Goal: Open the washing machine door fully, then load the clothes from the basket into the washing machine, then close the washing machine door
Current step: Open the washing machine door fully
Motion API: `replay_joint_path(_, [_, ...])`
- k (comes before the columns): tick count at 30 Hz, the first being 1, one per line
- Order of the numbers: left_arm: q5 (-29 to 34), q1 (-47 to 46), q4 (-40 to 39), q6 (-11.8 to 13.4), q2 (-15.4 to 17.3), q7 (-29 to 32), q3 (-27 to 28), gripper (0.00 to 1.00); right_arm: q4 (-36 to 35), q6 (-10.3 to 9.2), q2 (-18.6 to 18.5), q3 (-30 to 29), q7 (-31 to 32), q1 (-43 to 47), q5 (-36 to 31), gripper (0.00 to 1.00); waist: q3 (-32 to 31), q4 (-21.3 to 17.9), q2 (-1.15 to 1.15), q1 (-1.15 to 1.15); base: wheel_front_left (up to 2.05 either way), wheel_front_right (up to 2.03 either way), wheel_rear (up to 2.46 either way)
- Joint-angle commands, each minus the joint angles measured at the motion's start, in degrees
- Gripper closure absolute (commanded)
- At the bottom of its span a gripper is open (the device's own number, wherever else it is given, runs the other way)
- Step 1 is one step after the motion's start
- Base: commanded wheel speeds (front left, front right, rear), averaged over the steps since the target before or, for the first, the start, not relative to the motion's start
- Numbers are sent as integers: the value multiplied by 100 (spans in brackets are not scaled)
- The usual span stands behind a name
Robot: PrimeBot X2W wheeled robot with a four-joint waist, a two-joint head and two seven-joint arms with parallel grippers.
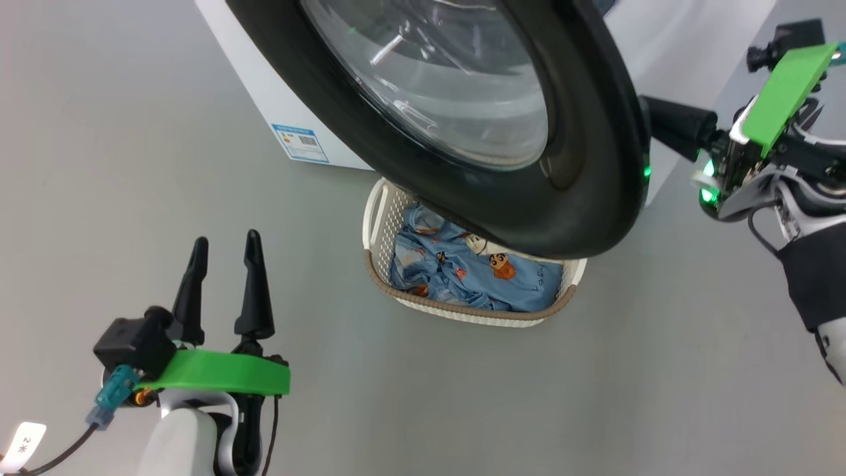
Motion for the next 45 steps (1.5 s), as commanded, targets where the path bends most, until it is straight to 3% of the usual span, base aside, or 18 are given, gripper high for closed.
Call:
replay_joint_path(1, [95, 40, -112, -12, 126, -36, 208, 0, -262, 26, 107, 43, 62, 158, 20, 100, -100, 74, 0, 0, 0, 0, 0])
replay_joint_path(21, [98, 398, -45, 14, 126, -36, 279, 0, -1208, 26, 229, 113, 349, 1440, 133, 100, -593, 678, 0, 0, 0, 0, 0])
replay_joint_path(45, [273, 586, 182, -81, 126, -36, 272, 0, -1368, 26, 613, 336, 506, 1998, 409, 100, -984, 1379, 0, 0, 0, 0, 0])
